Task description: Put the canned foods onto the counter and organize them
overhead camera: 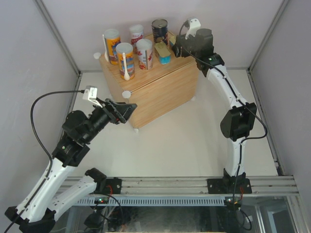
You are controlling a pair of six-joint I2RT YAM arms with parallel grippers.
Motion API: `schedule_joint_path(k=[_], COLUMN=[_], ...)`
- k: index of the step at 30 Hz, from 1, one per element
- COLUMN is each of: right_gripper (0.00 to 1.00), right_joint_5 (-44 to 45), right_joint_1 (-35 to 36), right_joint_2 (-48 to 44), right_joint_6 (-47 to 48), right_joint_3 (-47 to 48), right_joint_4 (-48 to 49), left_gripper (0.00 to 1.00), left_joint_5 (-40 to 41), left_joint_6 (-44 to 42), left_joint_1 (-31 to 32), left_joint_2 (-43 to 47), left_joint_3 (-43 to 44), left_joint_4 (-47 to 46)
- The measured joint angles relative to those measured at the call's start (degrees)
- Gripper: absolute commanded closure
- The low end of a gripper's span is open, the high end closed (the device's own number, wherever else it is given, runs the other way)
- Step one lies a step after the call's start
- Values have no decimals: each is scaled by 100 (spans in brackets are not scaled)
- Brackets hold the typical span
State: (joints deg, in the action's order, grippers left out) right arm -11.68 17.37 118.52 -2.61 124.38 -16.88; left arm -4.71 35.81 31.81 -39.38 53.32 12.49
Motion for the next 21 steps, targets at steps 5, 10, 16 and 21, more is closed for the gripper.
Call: schedule_joint_path(k=[5, 10, 16, 21], right_gripper=[40, 39, 39, 40], right_joint_5=[17, 20, 68, 136], right_joint_1=[0, 0, 4, 105], right_joint_2=[-2, -13, -212, -568], right_joint_6=[-7, -13, -11, 22], right_joint_3=[0, 0, -37, -149], right_joint_4=[107, 179, 195, 249], left_gripper=[21, 21, 21, 21], left_joint_5=[-2, -15, -26, -26], left_joint_6=[0, 2, 4, 7], left_joint_1=[-2, -9, -9, -9], left_joint_2=[0, 0, 7, 59], left_joint_3=[0, 2, 2, -2], left_joint_4=[-2, -17, -74, -85])
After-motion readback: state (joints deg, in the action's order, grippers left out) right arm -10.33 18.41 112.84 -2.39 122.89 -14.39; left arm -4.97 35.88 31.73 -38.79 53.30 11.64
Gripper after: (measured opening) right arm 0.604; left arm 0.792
